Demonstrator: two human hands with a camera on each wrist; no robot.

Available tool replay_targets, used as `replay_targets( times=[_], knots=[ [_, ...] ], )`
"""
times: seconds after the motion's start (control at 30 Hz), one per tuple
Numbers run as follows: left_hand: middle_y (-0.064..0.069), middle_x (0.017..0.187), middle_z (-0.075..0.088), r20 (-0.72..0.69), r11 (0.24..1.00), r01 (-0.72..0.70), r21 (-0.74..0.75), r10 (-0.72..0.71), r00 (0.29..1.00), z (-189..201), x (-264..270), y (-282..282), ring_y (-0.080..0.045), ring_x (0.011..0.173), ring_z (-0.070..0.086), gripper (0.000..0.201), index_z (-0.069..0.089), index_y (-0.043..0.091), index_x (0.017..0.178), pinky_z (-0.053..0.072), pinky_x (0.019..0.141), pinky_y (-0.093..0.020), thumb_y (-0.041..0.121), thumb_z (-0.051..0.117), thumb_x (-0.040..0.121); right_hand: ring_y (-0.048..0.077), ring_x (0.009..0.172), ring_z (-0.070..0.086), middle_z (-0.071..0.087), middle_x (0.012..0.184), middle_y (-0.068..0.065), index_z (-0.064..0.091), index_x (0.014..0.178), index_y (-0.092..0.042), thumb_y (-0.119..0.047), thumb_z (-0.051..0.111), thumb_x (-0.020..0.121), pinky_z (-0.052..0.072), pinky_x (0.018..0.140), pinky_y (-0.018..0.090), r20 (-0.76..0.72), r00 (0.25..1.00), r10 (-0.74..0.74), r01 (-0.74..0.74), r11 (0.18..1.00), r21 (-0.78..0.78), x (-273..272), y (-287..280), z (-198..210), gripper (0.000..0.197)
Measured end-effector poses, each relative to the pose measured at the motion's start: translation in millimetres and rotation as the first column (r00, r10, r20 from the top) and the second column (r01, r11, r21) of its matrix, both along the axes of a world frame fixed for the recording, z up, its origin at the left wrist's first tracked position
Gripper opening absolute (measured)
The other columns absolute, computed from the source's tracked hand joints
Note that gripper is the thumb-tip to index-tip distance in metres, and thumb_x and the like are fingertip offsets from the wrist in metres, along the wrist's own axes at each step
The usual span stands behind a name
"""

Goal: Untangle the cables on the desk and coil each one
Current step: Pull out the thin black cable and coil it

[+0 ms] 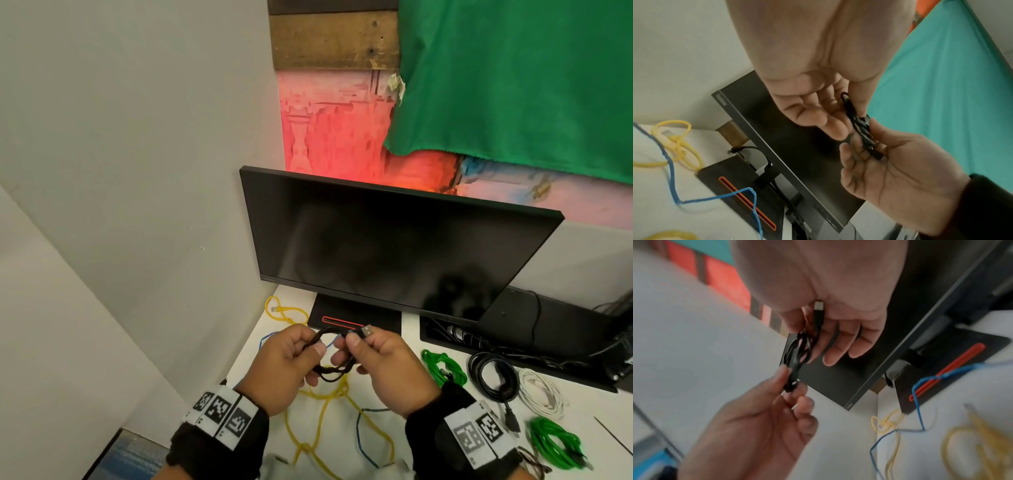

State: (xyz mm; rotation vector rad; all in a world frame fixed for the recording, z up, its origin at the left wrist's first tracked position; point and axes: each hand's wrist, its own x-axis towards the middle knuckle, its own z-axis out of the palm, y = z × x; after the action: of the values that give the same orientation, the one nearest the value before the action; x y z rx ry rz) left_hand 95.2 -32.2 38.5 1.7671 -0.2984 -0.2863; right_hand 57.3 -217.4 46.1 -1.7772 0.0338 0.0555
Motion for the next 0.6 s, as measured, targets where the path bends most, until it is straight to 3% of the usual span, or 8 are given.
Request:
replay_targets(
  times=[0.13, 0.23, 0.3, 0.37, 0.43, 0.5, 0.57, 0.6],
  knots=[
    [0.002, 0.07, 0.066, 0.003, 0.992, 0.124, 0.022, -0.124, 0.992, 8, -9, -2, -0.018, 0.066, 0.065, 0.003, 0.065, 0.024, 0.078, 0.047, 0.061, -0.024, 0.025, 0.066, 0.08, 0.013, 0.073, 0.068, 0.073, 0.072, 0.001, 0.074, 0.074, -0.027, -0.034, 0.048, 0.103, 0.05, 0.073, 0.035, -0.063, 0.984, -0.167, 0.174, 0.977, 0.126, 1, 2, -5, 0.039],
    [0.011, 0.068, 0.057, 0.197, 0.959, 0.183, 0.215, -0.226, 0.954, 10, -14, -5, -0.005, 0.066, 0.052, 0.016, 0.062, 0.031, 0.073, 0.042, 0.066, -0.02, 0.023, 0.071, 0.082, 0.024, 0.059, 0.063, 0.06, 0.059, 0.009, 0.068, 0.06, -0.016, -0.032, 0.05, 0.102, 0.054, 0.062, 0.037, -0.183, 0.96, -0.211, 0.262, 0.907, 0.33, 2, 4, -9, 0.048],
    [0.013, 0.073, 0.056, 0.378, 0.887, 0.19, 0.422, -0.362, 0.852, 16, -16, -7, -0.003, 0.072, 0.05, 0.01, 0.061, 0.028, 0.078, 0.037, 0.068, -0.015, 0.027, 0.066, 0.086, 0.024, 0.052, 0.054, 0.051, 0.055, 0.011, 0.06, 0.052, -0.016, -0.034, 0.053, 0.101, 0.049, 0.053, 0.031, -0.236, 0.954, -0.185, 0.26, 0.903, 0.343, 2, 5, -14, 0.052],
    [0.007, 0.079, 0.059, 0.521, 0.796, 0.138, 0.589, -0.504, 0.689, 22, -16, -9, -0.009, 0.078, 0.049, 0.013, 0.062, 0.02, 0.083, 0.031, 0.068, -0.016, 0.032, 0.059, 0.088, 0.022, 0.05, 0.048, 0.046, 0.054, 0.013, 0.054, 0.048, -0.015, -0.035, 0.056, 0.098, 0.044, 0.052, 0.029, -0.26, 0.954, -0.147, 0.228, 0.921, 0.317, 2, 6, -17, 0.054],
    [0.004, 0.08, 0.06, 0.549, 0.785, 0.112, 0.609, -0.519, 0.655, 24, -15, -8, -0.01, 0.077, 0.05, 0.017, 0.062, 0.018, 0.084, 0.034, 0.069, -0.018, 0.034, 0.058, 0.088, 0.022, 0.05, 0.049, 0.047, 0.056, 0.013, 0.057, 0.049, -0.015, -0.035, 0.057, 0.097, 0.045, 0.052, 0.029, -0.274, 0.956, -0.104, 0.197, 0.92, 0.338, 4, 4, -15, 0.052],
    [0.0, 0.078, 0.063, 0.455, 0.888, 0.123, 0.442, -0.341, 0.823, 21, -13, -7, -0.008, 0.073, 0.053, 0.016, 0.063, 0.016, 0.083, 0.042, 0.072, -0.023, 0.031, 0.061, 0.088, 0.021, 0.052, 0.053, 0.052, 0.059, 0.012, 0.064, 0.057, -0.014, -0.034, 0.059, 0.093, 0.05, 0.054, 0.032, -0.252, 0.966, -0.05, 0.161, 0.882, 0.442, 6, -2, -9, 0.041],
    [-0.009, 0.079, 0.068, 0.141, 0.997, 0.073, 0.018, -0.075, 0.987, 16, -11, -6, -0.012, 0.074, 0.06, 0.01, 0.064, 0.008, 0.086, 0.046, 0.074, -0.029, 0.017, 0.065, 0.09, 0.021, 0.062, 0.062, 0.061, 0.068, 0.013, 0.07, 0.073, -0.01, -0.032, 0.061, 0.088, 0.054, 0.062, 0.036, -0.223, 0.975, 0.019, 0.112, 0.822, 0.558, 5, -7, -2, 0.028],
    [-0.012, 0.08, 0.07, -0.054, 0.978, 0.009, -0.206, -0.02, 0.998, 13, -10, -6, -0.017, 0.078, 0.064, 0.007, 0.064, 0.006, 0.086, 0.048, 0.076, -0.034, 0.012, 0.065, 0.09, 0.022, 0.07, 0.066, 0.065, 0.076, 0.013, 0.069, 0.081, -0.007, -0.029, 0.061, 0.087, 0.054, 0.064, 0.038, -0.214, 0.975, 0.058, 0.084, 0.799, 0.596, 3, -9, 0, 0.024]
  ],
)
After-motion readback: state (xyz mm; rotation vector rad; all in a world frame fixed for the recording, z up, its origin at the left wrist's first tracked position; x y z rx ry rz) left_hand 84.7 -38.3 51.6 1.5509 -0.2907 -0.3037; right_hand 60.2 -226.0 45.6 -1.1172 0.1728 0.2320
